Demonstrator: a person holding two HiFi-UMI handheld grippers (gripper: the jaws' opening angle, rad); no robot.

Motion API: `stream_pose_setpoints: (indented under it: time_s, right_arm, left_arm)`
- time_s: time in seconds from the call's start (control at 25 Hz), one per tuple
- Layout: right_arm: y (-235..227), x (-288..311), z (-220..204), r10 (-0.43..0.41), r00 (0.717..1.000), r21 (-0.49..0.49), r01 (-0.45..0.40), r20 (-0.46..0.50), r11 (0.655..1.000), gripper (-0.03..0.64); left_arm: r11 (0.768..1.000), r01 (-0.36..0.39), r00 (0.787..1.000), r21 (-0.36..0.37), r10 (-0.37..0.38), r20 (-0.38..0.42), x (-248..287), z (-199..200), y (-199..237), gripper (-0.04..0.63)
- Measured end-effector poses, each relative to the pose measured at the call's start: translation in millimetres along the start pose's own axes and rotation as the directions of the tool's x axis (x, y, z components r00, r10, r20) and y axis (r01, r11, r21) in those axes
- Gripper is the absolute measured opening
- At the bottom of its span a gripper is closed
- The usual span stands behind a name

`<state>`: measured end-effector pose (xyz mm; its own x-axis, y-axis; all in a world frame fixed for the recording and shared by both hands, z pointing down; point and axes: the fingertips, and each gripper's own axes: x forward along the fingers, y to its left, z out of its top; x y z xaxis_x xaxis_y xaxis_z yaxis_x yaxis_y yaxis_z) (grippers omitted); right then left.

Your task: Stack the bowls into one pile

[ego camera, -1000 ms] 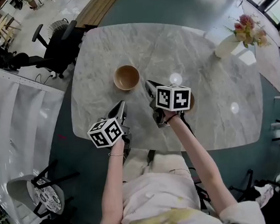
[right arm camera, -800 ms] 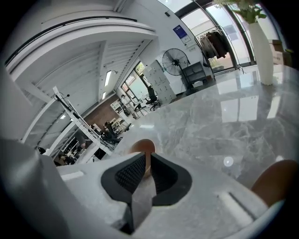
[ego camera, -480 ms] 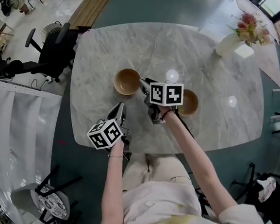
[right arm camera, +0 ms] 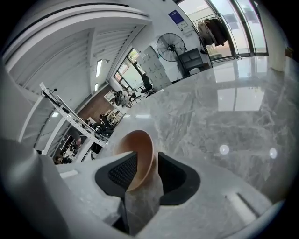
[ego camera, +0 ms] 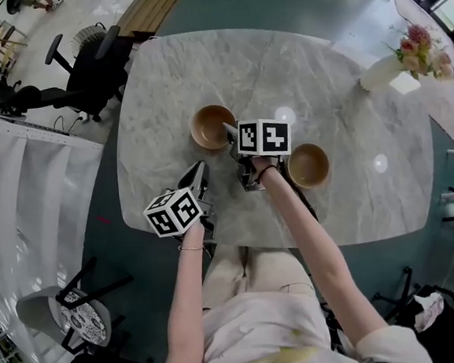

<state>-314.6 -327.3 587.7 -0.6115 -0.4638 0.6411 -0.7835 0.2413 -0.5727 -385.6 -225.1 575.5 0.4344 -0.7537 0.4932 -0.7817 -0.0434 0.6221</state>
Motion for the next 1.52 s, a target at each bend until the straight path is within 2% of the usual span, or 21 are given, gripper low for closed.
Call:
stream_pose_setpoints:
  time_s: [0.2,0.28,0.4,0.52,1.08,1.52]
  right_arm:
    - [-8,5,0,-0.049,0.999,0.038,0.05,-0.016,0.998,0.109]
    - [-13,5,0,-0.083,0.996,0.029,0.083,-0.023,0.996,0.099]
    - [-15,5,2,-0.114,0.993,0.014,0.115,-0.019,0.993,0.044]
    - [-13,2,3,-0.131,0.991,-0.009,0.131,-0.019,0.991,0.035]
    - [-2,-48,8,-0.072,0.996,0.014,0.072,0.058,0.997,0.031]
    - [-18,-122,15,-0.065,0.986,0.029,0.061,0.153,0.998,0.031]
  left_arm:
    - [1.0,-0.011,1.0,-0.014,0.012,0.014,-3,2,3,0.0]
    - [1.0,-0.013,1.0,-0.018,0.014,0.016,-4,2,4,0.0]
    - [1.0,-0.012,1.0,-0.019,0.012,0.021,-5,3,3,0.0]
    - [1.0,-0.006,1.0,-0.018,0.006,0.026,-9,6,1,0.0]
    - [0.998,0.058,0.998,0.039,-0.06,0.036,-28,9,-19,0.0]
    - [0.982,0.159,0.987,0.103,-0.16,0.001,-22,2,-68,0.0]
